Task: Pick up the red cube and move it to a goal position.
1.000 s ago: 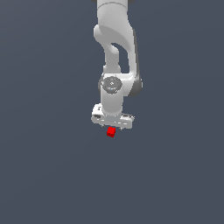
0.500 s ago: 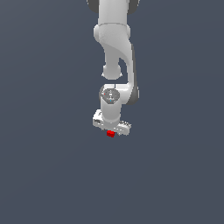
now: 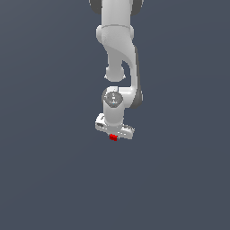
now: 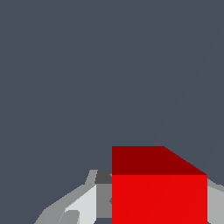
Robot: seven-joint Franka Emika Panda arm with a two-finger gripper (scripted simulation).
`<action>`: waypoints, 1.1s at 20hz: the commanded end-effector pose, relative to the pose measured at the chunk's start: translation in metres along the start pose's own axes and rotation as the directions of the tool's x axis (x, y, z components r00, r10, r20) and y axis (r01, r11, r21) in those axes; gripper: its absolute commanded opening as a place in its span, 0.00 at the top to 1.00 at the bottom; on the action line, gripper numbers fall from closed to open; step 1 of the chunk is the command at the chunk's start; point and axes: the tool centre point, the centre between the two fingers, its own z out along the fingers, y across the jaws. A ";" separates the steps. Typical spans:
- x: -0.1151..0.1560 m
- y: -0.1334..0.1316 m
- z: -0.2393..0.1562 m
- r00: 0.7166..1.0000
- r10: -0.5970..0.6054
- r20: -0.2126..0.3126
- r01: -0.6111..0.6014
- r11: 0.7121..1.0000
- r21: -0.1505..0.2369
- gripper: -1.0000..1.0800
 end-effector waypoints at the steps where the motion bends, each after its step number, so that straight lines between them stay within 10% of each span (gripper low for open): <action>1: 0.000 0.000 0.000 1.000 -0.001 0.000 0.001 1.000 0.000 1.00; 22: 0.008 0.009 -0.053 1.000 -0.001 0.001 0.001 1.000 0.000 1.00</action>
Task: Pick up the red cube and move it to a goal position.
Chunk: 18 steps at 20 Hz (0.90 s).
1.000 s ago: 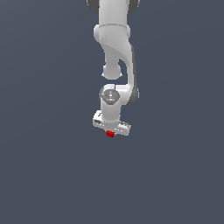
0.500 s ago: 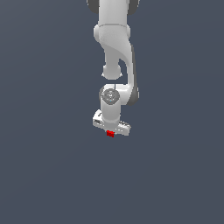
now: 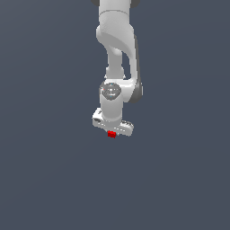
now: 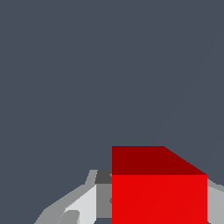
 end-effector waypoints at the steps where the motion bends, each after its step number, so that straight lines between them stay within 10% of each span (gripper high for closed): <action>1: 0.003 0.003 -0.020 1.000 0.000 -0.002 0.000 1.000 0.000 1.00; 18: 0.028 0.025 -0.159 1.000 0.001 -0.002 -0.001 1.000 0.001 1.00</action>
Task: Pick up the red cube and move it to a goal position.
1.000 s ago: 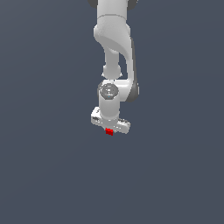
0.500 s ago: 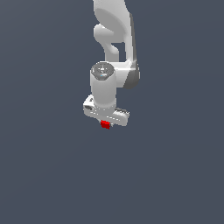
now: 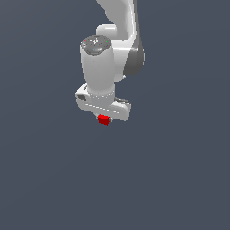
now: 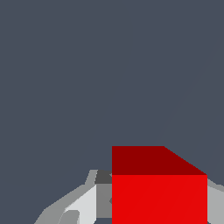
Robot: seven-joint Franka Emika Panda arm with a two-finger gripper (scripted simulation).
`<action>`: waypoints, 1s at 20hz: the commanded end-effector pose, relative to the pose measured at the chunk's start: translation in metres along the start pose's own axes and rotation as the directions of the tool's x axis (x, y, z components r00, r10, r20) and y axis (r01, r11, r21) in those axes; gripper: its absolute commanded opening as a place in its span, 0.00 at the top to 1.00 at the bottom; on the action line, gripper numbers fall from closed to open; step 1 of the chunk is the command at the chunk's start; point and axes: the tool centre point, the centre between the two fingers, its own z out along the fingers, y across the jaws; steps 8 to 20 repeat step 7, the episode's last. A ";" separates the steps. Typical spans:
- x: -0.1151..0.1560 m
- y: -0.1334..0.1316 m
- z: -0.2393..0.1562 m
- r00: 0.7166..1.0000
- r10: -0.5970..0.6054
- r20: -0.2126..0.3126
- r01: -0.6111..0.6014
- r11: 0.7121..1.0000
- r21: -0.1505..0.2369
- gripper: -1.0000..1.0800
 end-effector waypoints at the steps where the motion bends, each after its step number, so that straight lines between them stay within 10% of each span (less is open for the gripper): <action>1: 0.002 0.002 -0.011 1.000 0.000 0.001 0.000 1.000 0.000 1.00; 20: 0.005 0.003 -0.021 1.000 0.000 0.001 0.000 1.000 0.000 1.00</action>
